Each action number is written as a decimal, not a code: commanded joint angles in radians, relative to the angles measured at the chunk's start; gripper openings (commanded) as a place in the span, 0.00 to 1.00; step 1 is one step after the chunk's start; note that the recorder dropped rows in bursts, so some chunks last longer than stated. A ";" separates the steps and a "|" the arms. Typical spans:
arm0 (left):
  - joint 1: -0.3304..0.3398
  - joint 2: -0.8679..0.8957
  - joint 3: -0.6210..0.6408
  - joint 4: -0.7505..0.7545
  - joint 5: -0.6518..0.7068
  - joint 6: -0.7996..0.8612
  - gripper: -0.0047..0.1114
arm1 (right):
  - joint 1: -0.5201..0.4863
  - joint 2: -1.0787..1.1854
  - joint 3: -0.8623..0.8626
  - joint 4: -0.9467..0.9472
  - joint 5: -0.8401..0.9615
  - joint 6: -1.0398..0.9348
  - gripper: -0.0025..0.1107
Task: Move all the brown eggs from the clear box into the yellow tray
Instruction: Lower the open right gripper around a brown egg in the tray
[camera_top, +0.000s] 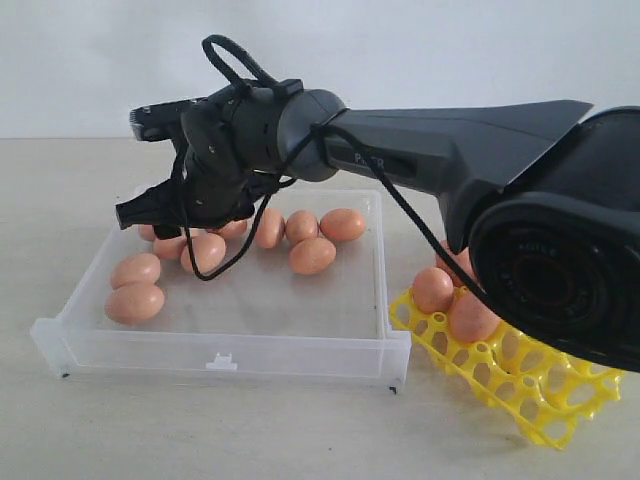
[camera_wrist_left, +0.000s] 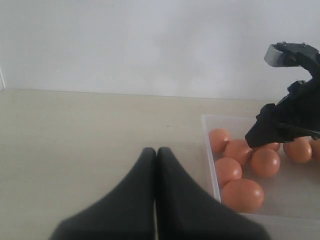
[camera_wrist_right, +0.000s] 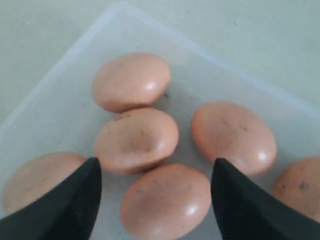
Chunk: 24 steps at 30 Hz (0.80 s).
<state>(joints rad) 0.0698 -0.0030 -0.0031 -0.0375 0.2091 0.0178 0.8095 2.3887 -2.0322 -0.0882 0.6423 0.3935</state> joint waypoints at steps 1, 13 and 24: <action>0.001 0.003 0.003 0.002 -0.006 0.002 0.00 | -0.012 -0.007 -0.006 -0.007 0.114 0.262 0.56; 0.001 0.003 0.003 0.002 -0.006 0.002 0.00 | -0.020 -0.007 -0.006 0.176 0.086 0.457 0.56; 0.001 0.003 0.003 0.002 -0.006 0.002 0.00 | -0.020 -0.004 -0.006 0.135 0.027 0.467 0.56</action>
<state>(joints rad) 0.0698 -0.0030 -0.0031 -0.0375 0.2091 0.0178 0.7951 2.3887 -2.0322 0.0717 0.6734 0.8529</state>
